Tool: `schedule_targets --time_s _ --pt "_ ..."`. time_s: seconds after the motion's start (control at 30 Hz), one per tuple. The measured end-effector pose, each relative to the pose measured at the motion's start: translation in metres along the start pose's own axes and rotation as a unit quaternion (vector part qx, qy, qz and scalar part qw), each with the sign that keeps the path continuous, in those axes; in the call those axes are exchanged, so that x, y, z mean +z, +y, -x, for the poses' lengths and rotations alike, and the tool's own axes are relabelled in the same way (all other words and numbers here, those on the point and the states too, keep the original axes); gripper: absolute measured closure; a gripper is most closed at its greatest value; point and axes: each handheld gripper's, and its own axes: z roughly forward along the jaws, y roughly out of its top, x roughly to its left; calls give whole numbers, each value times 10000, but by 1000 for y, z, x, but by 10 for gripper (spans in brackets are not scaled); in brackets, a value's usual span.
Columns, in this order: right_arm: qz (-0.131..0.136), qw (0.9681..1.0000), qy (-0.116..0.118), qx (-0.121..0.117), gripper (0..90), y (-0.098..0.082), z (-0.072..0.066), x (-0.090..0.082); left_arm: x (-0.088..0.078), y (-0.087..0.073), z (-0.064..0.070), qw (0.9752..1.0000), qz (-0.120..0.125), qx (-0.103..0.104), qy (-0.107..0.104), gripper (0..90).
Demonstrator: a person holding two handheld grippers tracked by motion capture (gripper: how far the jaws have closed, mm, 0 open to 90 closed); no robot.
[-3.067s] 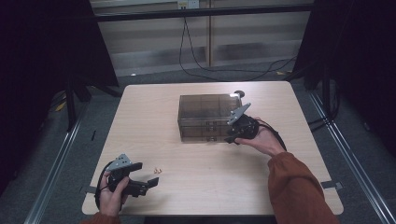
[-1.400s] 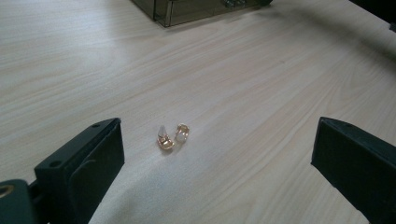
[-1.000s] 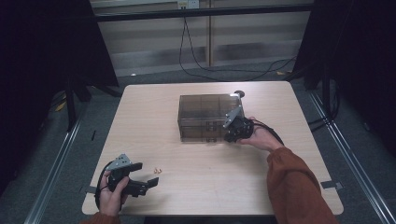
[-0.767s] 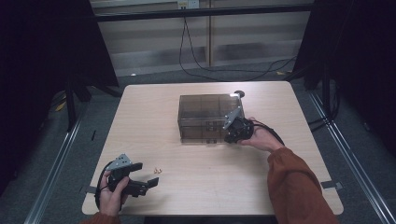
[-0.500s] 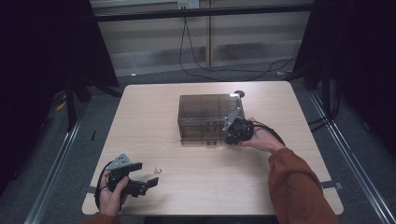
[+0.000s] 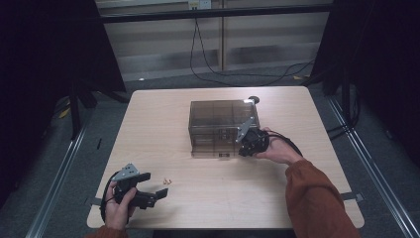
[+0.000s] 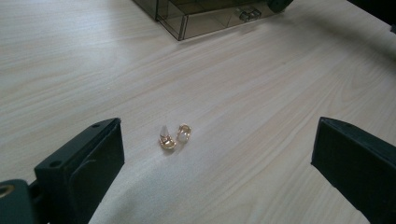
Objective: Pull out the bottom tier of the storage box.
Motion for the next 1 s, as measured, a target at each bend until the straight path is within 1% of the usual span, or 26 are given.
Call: schedule_targets --time_s 0.07,0.13,0.17,0.27,0.37,0.47,0.53,0.6,0.63,0.73,0.77,0.8,0.9,0.93,0.97,1.0 --pt "-1 10000 50 12 844 -1 -2 0 0 0 0 10000 -1 -1 2 24" --pt "-1 10000 81 -49 846 -1 -3 0 0 0 0 10000 -1 -1 2 24" --pt "-27 9999 105 18 846 -2 -5 -1 0 0 0 10000 -12 14 3 24" --pt "43 9999 105 -90 846 -3 -5 -1 0 0 0 10000 -23 20 16 24" --pt "-12 9999 142 -45 849 -3 -8 -2 0 0 0 10000 -20 8 14 24" --pt "-19 9998 188 -114 858 -3 -10 -1 0 0 0 10000 -24 11 12 24" --pt "-29 9998 184 -101 860 -3 -11 -1 0 0 0 10000 -25 25 13 24" --pt "-52 9996 273 -87 864 -2 -12 -1 0 0 0 10000 -26 22 16 24" --pt "-55 9996 250 -117 865 -2 -13 -1 0 0 0 10000 -26 18 14 24" --pt "-60 9993 320 -162 870 -2 -14 -1 0 0 0 10000 -30 17 16 24" --pt "-96 9993 349 -118 871 -2 -15 -2 0 0 0 10000 -23 10 14 24" --pt "-69 9993 327 -179 873 -2 -16 -1 0 0 0 10000 -21 8 16 24" --pt "-67 9991 355 -222 875 -1 -17 -2 0 0 0 10000 -28 17 16 24" --pt "-69 9990 378 -226 876 -2 -18 -2 0 0 0 10000 -29 20 15 24" --pt "-110 9987 455 -217 879 -1 -20 -2 0 0 0 10000 -30 19 17 24" --pt "-129 9985 446 -277 881 0 -22 -2 0 0 0 10000 -31 15 13 24"
